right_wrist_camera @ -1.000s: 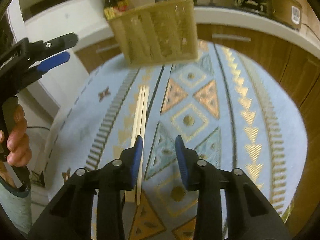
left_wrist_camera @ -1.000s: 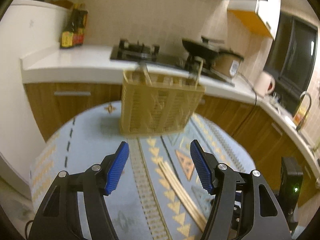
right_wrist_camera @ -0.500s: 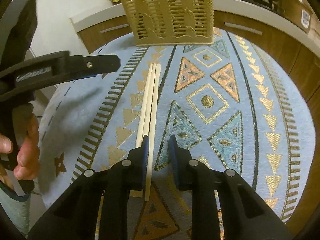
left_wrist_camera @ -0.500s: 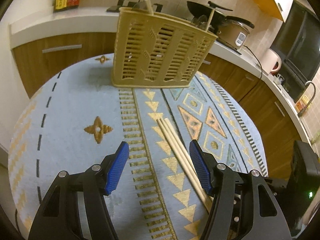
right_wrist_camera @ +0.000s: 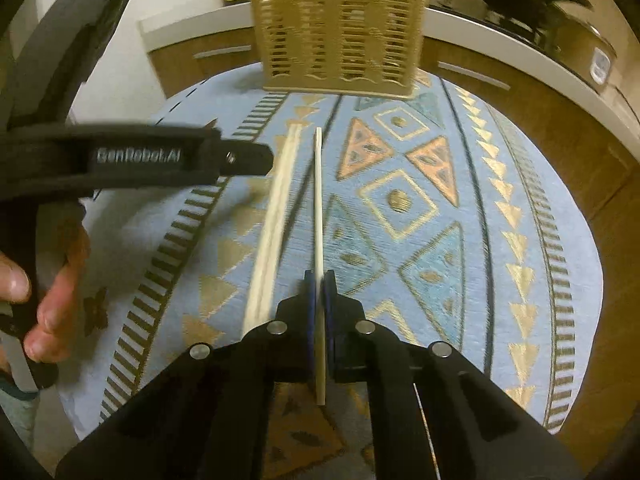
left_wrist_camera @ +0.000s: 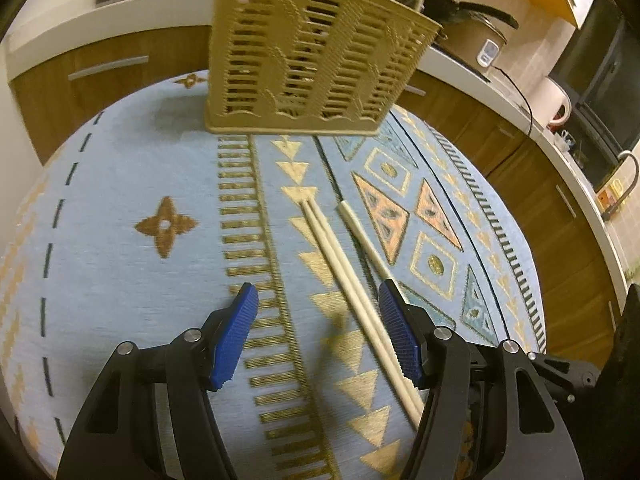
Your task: Organize utensils
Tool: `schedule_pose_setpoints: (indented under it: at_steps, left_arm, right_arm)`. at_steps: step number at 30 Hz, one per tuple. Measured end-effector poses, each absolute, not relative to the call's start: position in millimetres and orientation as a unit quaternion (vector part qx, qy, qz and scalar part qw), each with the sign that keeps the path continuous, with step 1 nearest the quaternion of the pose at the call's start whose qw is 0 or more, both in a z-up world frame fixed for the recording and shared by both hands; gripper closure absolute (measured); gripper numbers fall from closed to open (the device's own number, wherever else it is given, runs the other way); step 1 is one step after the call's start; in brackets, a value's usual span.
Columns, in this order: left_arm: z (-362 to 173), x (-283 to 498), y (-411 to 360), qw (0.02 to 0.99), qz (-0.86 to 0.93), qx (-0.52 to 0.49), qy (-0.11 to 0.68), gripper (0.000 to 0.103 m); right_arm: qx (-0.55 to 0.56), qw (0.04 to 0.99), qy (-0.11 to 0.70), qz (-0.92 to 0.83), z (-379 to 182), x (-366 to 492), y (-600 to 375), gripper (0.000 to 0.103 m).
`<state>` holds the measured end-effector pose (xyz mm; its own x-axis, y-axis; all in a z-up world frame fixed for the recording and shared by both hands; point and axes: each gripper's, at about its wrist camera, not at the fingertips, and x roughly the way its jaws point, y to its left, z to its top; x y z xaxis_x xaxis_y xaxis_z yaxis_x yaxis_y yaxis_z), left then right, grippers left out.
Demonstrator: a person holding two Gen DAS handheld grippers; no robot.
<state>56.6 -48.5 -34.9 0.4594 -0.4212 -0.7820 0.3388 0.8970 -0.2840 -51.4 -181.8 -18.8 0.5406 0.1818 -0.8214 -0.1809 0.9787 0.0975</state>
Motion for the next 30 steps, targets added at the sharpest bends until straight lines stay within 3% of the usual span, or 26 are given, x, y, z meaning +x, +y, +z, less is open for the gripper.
schedule_pose_setpoints:
  at_steps: [8,10,12,13,14,25,30]
  left_arm:
    - [-39.7,68.3,-84.7,0.858,-0.17,0.021,0.484,0.044]
    - [-39.8,72.9,-94.3,0.859,-0.152,0.053,0.486,0.055]
    - [-39.4,75.4,-102.2,0.857,-0.142,0.085,0.487,0.074]
    - [-39.2,75.4,-104.8,0.857,-0.14,0.095,0.487,0.076]
    - [-39.0,74.9,-105.2,0.857,-0.14,0.097,0.486,0.087]
    - [-32.9,41.5,-55.4,0.844,-0.175,0.022,0.507,0.093]
    - [-33.1,31.9,-40.2,0.841,-0.181,0.013,0.509,0.093]
  right_arm:
    - [0.044,0.877,0.471,0.083,-17.2,-52.3,-216.6,0.1]
    - [0.047,0.875,0.474,0.084,-18.1,-51.4,-220.3,0.1]
    - [0.054,0.87,0.481,0.091,-19.7,-50.2,-223.4,0.1]
    - [0.057,0.869,0.484,0.093,-20.3,-50.0,-224.4,0.1]
    - [0.061,0.866,0.486,0.096,-21.0,-50.4,-225.5,0.1]
    - [0.13,0.834,0.519,0.134,-24.6,-59.6,-248.1,0.1]
    - [0.117,0.86,0.483,0.118,-11.4,-71.1,-258.1,0.098]
